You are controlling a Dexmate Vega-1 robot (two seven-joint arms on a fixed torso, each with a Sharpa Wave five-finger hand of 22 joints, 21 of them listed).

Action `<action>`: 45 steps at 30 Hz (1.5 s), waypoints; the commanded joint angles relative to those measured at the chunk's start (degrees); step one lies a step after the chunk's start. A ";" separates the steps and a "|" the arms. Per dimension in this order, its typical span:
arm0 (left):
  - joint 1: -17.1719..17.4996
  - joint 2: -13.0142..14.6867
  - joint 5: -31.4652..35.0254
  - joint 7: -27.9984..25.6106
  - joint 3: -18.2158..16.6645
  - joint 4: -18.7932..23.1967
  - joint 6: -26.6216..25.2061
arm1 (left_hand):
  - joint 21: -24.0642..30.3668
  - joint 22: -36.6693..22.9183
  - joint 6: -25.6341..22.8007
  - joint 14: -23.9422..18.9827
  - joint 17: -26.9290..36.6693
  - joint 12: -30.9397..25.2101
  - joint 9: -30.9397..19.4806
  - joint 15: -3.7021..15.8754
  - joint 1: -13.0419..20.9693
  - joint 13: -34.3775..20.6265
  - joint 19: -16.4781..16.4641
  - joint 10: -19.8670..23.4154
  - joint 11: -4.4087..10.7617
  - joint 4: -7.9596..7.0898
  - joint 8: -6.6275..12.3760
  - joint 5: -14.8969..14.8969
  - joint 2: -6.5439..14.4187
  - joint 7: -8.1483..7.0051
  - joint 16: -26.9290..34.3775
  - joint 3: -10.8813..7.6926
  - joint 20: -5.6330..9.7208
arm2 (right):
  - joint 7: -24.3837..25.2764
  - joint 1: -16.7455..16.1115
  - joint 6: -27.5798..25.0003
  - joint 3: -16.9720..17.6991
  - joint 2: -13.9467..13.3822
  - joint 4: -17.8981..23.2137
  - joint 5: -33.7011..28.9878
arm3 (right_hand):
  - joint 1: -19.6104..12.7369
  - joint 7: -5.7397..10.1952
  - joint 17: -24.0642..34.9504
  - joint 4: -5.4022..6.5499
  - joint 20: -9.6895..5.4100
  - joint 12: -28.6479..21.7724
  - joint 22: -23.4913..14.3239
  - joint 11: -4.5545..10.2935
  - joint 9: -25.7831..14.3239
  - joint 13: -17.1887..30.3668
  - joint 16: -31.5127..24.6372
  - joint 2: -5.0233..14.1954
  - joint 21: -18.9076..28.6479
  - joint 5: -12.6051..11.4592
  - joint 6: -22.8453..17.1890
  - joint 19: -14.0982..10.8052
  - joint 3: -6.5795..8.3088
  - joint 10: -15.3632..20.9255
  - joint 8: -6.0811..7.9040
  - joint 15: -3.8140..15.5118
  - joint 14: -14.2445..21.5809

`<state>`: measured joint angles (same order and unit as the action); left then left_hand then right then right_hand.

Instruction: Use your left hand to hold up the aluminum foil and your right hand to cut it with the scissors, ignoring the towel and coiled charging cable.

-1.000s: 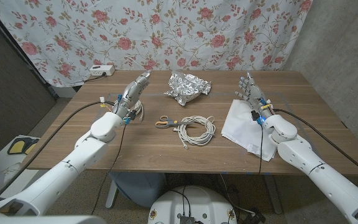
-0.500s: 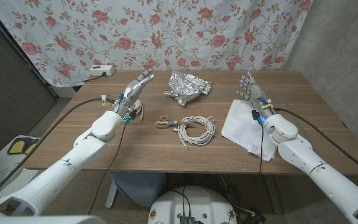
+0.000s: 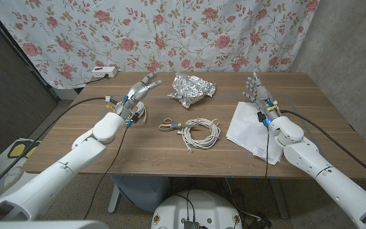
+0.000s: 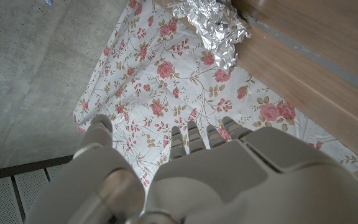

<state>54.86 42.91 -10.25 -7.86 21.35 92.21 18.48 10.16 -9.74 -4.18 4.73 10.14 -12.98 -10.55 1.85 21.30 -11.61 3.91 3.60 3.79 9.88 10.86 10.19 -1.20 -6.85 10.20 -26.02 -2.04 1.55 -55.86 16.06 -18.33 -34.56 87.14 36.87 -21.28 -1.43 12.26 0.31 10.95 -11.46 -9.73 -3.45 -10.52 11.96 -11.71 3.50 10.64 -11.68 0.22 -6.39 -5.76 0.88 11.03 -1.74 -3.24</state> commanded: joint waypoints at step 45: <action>0.21 5.72 17.91 -4.24 0.97 7.40 -5.89 | 0.76 -0.13 13.41 -2.01 0.10 -3.19 -0.12 0.38 6.34 -1.24 -0.87 9.49 3.33 -0.14 -1.03 -0.18 -0.84 -1.59 1.08 -0.94 0.09 | 1.19 -1.15 -0.79 0.38 -0.84 1.25 -0.48 | -0.45 0.05 -0.06 -0.55 -0.11 -0.31 -0.23 0.05 -0.27 0.06 -0.25 0.06 0.20 -0.20 0.03 0.36 0.04 -0.02 0.18 -0.18 -0.41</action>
<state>55.39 47.80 5.96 -12.70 22.11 98.78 13.56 10.87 -9.74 6.34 2.84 10.14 -15.92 -10.53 2.05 26.45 -12.51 3.16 12.60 7.06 9.72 10.41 9.92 -1.98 -8.03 11.09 -26.32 -1.74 2.79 -56.90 15.50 -18.01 -35.15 88.30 36.39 -21.05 -1.43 12.27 -0.17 10.74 -11.46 -9.73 -3.45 -10.51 11.97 -11.71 3.26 10.64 -11.68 0.22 -6.19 -5.75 0.88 11.03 -1.75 -3.24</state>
